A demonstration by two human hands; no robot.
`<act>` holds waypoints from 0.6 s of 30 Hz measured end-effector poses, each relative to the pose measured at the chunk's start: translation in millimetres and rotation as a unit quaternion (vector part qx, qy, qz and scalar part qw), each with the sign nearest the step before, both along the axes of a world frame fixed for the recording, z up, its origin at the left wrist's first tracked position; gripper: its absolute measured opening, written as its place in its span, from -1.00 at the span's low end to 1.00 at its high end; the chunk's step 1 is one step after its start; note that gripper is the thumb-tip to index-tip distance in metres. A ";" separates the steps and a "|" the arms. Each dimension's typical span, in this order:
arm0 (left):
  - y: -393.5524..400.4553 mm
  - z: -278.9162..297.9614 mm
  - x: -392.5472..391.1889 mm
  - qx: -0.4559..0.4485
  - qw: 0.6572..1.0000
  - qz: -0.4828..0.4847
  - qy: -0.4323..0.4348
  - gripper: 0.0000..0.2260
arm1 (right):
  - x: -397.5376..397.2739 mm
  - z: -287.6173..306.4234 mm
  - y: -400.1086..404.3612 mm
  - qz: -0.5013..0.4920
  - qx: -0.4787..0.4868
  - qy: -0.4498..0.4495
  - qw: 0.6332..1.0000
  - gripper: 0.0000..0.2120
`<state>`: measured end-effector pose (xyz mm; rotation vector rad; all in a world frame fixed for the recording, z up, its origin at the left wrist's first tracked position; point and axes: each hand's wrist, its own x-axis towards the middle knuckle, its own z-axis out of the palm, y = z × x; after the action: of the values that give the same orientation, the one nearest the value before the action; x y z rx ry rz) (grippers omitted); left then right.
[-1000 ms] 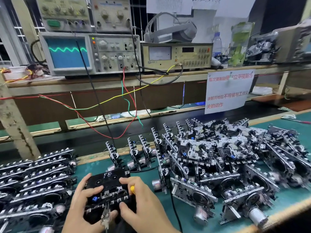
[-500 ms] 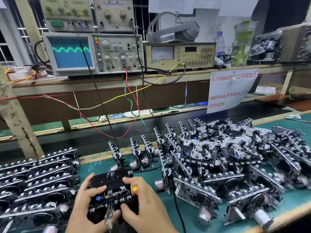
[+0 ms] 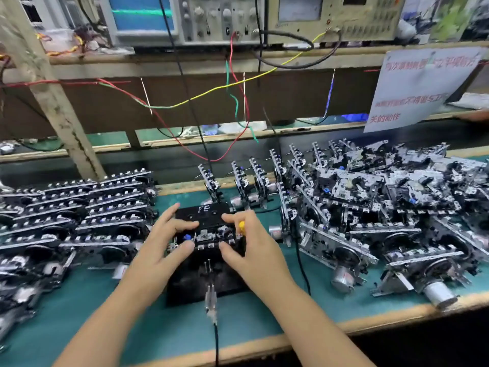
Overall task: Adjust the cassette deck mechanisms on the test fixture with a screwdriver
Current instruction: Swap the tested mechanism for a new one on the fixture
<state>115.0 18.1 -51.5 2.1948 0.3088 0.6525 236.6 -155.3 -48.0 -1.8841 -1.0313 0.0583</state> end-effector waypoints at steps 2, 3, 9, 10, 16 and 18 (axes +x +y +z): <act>-2.3 12.1 9.4 0.044 0.998 0.032 0.016 -0.83 | 0.9 0.9 -1.1 0.013 -0.013 -0.002 1.000 -0.61; -2.3 19.4 15.5 0.070 0.996 0.037 0.035 -0.84 | 1.3 1.4 -2.8 0.023 -0.016 -0.003 1.000 -0.57; 12.8 73.0 43.9 0.144 0.965 0.036 0.216 -0.62 | -2.2 1.9 -13.4 0.032 -0.046 0.007 0.998 -0.22; 14.7 76.2 45.5 0.138 0.965 0.029 0.221 -0.59 | -3.3 1.8 -14.1 0.037 -0.049 0.014 0.998 -0.22; 9.9 50.4 45.0 0.078 0.986 0.066 0.133 -0.64 | -5.0 1.7 -13.1 0.034 -0.009 0.041 0.999 -0.41; 7.8 43.3 41.4 0.073 0.990 0.062 0.103 -0.67 | -5.1 1.2 -10.8 0.032 -0.007 0.032 0.999 -0.42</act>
<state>156.4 26.0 -8.2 2.4034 0.5235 0.5307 231.5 -166.2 -46.8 -1.8495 -1.0497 0.1627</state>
